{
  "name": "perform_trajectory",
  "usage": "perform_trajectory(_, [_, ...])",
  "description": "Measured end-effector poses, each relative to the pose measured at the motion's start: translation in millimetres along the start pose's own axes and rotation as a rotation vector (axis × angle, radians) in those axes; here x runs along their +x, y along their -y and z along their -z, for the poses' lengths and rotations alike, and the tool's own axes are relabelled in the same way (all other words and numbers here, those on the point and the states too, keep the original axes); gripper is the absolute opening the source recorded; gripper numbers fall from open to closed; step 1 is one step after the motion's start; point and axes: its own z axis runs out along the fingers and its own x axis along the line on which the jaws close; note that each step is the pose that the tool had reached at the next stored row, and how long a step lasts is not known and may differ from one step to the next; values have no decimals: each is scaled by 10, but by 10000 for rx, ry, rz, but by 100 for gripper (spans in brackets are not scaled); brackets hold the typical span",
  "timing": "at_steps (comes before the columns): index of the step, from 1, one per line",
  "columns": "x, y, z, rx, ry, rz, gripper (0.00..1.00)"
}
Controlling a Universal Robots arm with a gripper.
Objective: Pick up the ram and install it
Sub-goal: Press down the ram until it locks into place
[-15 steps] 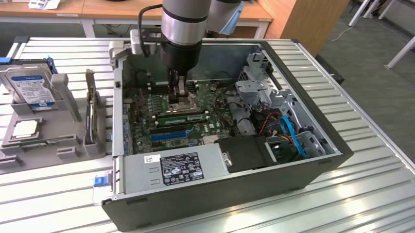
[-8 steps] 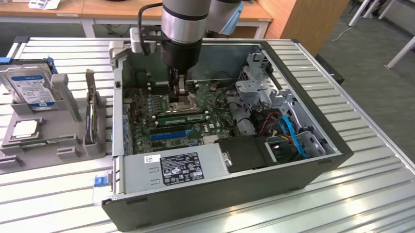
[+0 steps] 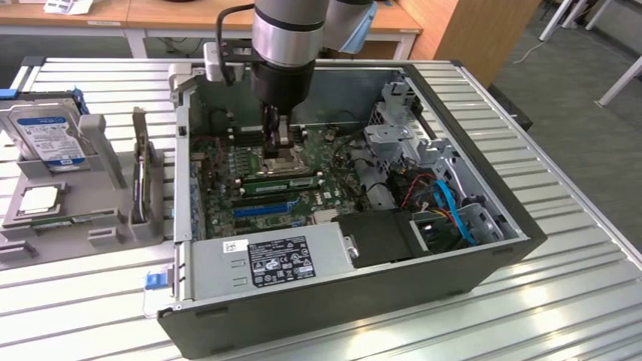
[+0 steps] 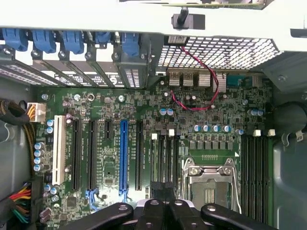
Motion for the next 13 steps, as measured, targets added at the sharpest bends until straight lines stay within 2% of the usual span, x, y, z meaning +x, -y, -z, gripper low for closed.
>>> perform_trajectory(12, [-1, 212, 10, -31, 1, -2, 10])
perform_trajectory(13, [-2, 289, 13, -43, 1, -2, 10])
